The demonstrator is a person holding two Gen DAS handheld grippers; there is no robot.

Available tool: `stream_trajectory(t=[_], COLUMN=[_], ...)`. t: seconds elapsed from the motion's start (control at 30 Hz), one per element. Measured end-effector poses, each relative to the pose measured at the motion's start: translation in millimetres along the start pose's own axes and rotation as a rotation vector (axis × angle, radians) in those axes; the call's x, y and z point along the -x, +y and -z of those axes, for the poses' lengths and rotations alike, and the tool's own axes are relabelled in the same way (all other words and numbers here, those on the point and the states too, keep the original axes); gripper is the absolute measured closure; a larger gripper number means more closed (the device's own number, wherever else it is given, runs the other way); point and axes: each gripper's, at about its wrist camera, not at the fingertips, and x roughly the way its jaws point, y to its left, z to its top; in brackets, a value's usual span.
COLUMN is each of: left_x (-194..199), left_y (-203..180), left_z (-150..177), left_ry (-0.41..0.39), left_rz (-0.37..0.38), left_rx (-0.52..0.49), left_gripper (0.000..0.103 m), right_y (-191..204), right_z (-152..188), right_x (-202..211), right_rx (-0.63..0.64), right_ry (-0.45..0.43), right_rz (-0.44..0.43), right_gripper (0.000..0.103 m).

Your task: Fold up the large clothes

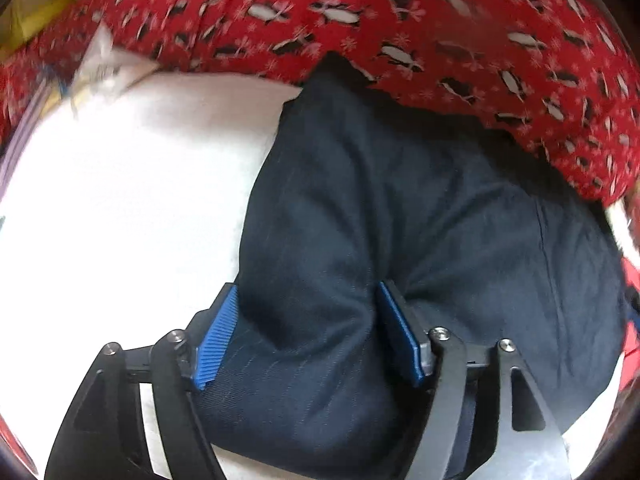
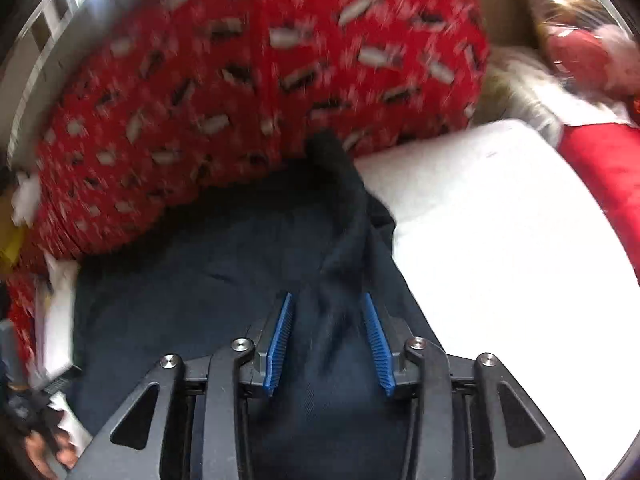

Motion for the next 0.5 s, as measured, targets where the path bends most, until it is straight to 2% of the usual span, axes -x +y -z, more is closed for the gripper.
stream_trajectory(t=[0.03, 0.07, 0.17, 0.23, 0.3, 0.37, 0.43, 0.5], left_x=[-2, -5, -7, -6, -7, -9, -9, -11], left_y=[3, 6, 9, 7, 6, 6, 7, 8], left_z=[-2, -3, -2, -1, 0, 0, 2, 2], left_ry=[0.013, 0.028, 0.04, 0.034, 0.031, 0.024, 0.02, 0.024], left_rz=[0.009, 0.019, 0.033, 0.027, 0.02, 0.013, 0.012, 0.008], left_rx=[0.022, 0.047, 0.072, 0.067, 0.065, 0.075, 0.084, 0.083], left_gripper=[0.026, 0.025, 0.021, 0.021, 0.02, 0.018, 0.016, 0.016], right_y=[-9, -14, -47, -68, -78, -76, -73, -84], right_z=[4, 7, 21, 36, 46, 44, 41, 41], right_x=[11, 15, 11, 5, 8, 18, 28, 42], right_rx=[-0.029, -0.045, -0.116, -0.213, -0.248, -0.207, -0.194, -0.203], right_ry=[-0.021, -0.028, 0.03, 0.098, 0.107, 0.092, 0.064, 0.019], right_rz=[0.011, 0.025, 0.055, -0.027, -0.126, -0.166, -0.181, -0.191], right_gripper=[0.041, 0.03, 0.029, 0.03, 0.047, 0.09, 0.096, 0.097])
